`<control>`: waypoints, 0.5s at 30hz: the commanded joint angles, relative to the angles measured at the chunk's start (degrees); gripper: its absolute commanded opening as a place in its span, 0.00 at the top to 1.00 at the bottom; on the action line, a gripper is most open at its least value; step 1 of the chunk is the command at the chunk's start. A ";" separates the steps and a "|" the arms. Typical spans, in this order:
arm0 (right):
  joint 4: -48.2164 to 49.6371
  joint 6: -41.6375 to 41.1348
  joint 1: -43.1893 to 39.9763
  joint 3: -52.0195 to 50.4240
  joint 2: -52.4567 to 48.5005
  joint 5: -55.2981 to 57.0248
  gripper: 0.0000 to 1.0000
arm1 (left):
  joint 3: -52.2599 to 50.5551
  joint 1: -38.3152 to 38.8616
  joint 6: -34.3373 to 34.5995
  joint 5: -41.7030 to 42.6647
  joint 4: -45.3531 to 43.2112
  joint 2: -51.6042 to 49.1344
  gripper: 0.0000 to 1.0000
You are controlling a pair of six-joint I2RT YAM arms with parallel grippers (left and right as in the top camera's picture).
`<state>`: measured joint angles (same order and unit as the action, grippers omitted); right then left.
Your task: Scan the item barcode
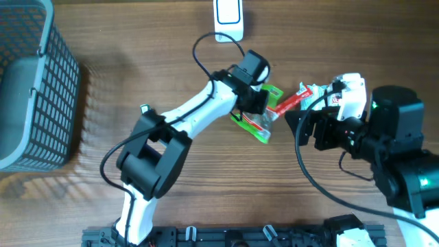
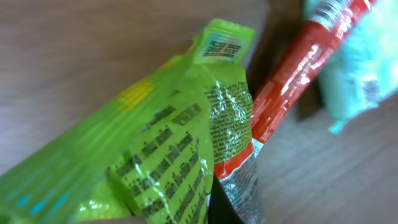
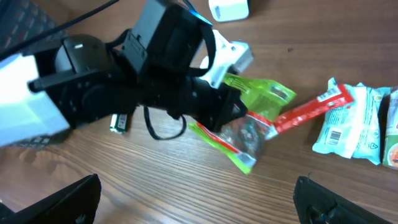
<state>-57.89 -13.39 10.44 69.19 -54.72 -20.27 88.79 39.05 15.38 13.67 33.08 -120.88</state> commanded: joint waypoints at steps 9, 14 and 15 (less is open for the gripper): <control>0.42 -0.26 -0.31 0.52 -2.75 0.76 0.00 | 0.13 6.38 2.03 12.04 -4.42 0.20 0.71; 0.39 -0.13 -0.28 0.52 -2.03 0.79 0.00 | 0.15 4.35 2.05 12.02 -6.16 1.05 0.12; 0.39 -0.15 -0.31 0.52 -1.99 0.85 0.00 | 0.15 3.52 2.03 12.02 -6.16 1.62 0.06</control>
<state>-57.80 -13.39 10.44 69.19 -57.60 -20.27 88.79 45.25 17.26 24.47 27.57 -120.88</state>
